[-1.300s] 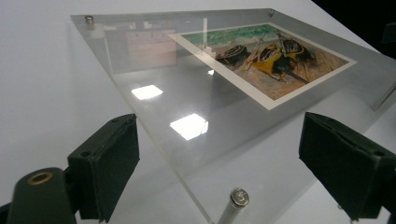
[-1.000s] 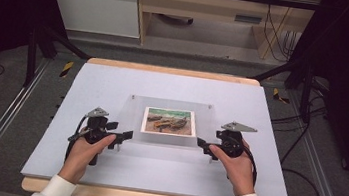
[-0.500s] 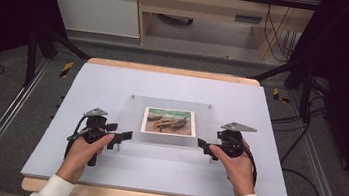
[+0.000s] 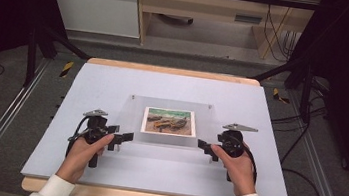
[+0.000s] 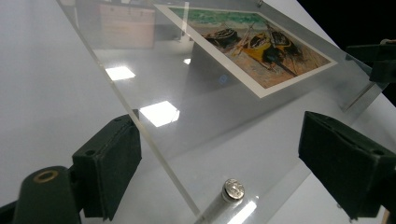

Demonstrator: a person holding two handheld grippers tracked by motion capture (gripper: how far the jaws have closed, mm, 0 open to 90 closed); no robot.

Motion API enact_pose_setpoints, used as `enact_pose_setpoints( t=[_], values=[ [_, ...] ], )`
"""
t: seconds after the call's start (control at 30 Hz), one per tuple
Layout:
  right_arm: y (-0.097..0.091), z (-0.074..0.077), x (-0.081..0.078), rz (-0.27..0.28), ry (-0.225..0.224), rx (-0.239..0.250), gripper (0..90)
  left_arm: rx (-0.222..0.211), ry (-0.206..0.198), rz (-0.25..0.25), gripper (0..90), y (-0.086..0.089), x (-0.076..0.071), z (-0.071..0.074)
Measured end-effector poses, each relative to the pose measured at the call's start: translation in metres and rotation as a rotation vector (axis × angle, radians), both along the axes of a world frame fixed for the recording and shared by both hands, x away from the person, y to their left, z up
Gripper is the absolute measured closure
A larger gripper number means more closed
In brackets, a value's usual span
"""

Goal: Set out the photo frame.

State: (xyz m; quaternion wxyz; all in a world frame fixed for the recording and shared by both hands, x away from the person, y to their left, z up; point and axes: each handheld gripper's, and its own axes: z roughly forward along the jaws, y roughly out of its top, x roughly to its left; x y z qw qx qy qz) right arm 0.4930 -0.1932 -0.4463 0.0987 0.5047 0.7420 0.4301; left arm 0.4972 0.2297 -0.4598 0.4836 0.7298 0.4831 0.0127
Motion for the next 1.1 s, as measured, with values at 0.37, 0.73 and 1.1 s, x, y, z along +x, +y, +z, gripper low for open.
enact_pose_setpoints(
  t=[0.37, 0.73, 1.1],
  values=[
    [-0.0042, -0.0033, 0.0026, -0.005, 0.036, 0.048, 10.7, -0.007, -0.003, -0.005, 12.9, -0.0001, 0.0012, -0.0013],
    [-0.0060, -0.0049, 0.0037, -0.008, 0.058, 0.071, 10.7, -0.012, -0.005, -0.005, 13.3, 0.0004, 0.0026, -0.0019],
    [-0.0090, -0.0071, 0.0034, -0.006, 0.089, 0.112, 11.4, -0.013, -0.006, -0.008, 13.5, 0.0010, 0.0036, -0.0023]
  ],
)
